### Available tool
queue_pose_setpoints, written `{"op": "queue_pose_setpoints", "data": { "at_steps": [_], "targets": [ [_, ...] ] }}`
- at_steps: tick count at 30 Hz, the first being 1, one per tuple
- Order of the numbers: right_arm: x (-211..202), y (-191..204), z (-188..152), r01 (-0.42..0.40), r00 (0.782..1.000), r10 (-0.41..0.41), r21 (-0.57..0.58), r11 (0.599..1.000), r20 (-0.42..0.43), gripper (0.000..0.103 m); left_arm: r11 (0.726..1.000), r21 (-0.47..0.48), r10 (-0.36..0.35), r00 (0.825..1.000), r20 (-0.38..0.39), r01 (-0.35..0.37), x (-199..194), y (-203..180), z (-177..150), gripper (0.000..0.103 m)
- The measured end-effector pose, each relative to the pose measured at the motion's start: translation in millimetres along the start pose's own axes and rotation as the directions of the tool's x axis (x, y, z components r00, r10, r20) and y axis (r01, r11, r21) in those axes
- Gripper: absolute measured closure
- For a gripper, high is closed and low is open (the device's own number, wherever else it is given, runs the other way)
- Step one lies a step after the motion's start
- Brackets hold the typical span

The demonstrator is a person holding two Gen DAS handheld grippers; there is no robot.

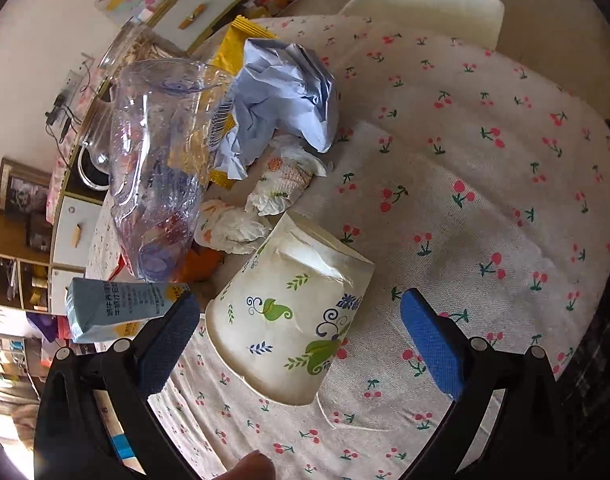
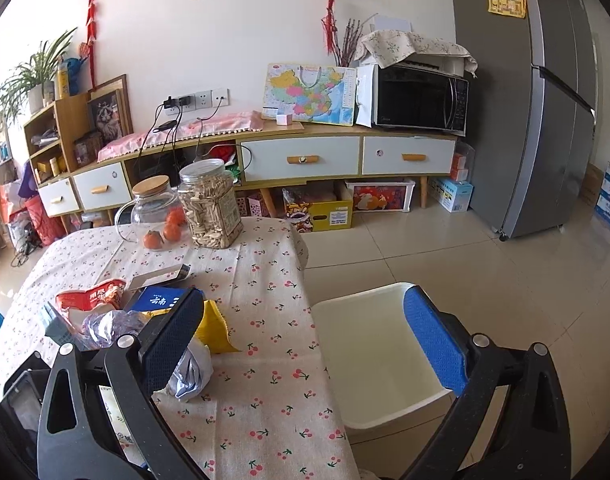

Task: Collect trash
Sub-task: 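Grasp the paper cup with the left tool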

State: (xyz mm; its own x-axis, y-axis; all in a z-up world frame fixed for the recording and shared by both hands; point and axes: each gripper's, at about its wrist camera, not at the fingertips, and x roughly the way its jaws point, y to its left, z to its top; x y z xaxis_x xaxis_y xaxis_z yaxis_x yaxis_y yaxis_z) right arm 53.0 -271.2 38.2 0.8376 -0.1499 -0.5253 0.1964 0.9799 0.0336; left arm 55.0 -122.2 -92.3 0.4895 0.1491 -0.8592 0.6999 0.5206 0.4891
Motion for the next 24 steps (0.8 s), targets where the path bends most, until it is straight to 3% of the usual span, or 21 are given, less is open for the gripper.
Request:
{"op": "queue_pose_setpoints", "data": {
  "at_steps": [4, 6, 7, 8, 10, 14, 17, 21, 24],
  "targets": [
    [16.4, -36.3, 0.0, -0.065, 0.994, 0.081, 0.193, 0.979, -0.075, 0.007, 0.99, 0.137, -0.012, 1.0, -0.029, 0.016, 16.4, -1.6, 14.8, 0.006],
    [25.2, -48.1, -4.0, -0.097, 0.987, 0.128, 0.271, 0.958, -0.1, 0.007, 0.991, 0.129, -0.025, 1.0, -0.018, 0.027, 18.0, -0.4, 19.4, 0.006],
    [29.2, -51.0, -6.0, -0.105, 0.984, 0.143, 0.293, 0.95, -0.111, 0.007, 0.994, 0.104, -0.042, 0.999, -0.017, 0.043, 17.5, 2.6, 20.6, 0.01],
    [32.9, -52.7, -7.4, -0.11, 0.98, 0.154, 0.306, 0.946, -0.123, 0.007, 0.994, 0.069, -0.079, 0.997, -0.013, 0.08, 15.6, 5.4, 19.1, 0.022],
    [38.1, -51.7, -8.8, -0.127, 0.975, 0.176, 0.313, 0.941, -0.136, 0.007, 0.991, -0.014, -0.132, 0.991, 0.006, 0.133, 12.1, 4.9, 13.0, 0.036],
    [43.7, -30.3, -10.5, -0.154, 0.969, 0.193, 0.233, 0.96, -0.153, 0.007, 0.967, -0.202, -0.148, 0.988, 0.054, 0.155, 8.8, 16.2, -10.9, 0.037],
    [47.0, -1.2, -7.3, -0.189, 0.963, 0.207, 0.115, 0.975, -0.171, 0.007, 0.892, -0.384, -0.21, 0.971, 0.113, 0.238, 0.2, 37.4, -39.0, 0.037],
    [45.0, 54.4, -2.8, -0.322, 0.929, 0.298, -0.083, 0.943, -0.219, 0.007, 0.725, -0.59, -0.28, 0.935, 0.22, 0.355, -14.3, 79.6, -87.4, 0.038],
    [36.3, 104.3, -0.7, -0.435, 0.89, 0.374, -0.239, 0.868, -0.262, 0.007, 0.611, -0.725, -0.205, 0.948, 0.243, 0.317, -19.5, 114.3, -132.4, 0.038]
  ]
}}
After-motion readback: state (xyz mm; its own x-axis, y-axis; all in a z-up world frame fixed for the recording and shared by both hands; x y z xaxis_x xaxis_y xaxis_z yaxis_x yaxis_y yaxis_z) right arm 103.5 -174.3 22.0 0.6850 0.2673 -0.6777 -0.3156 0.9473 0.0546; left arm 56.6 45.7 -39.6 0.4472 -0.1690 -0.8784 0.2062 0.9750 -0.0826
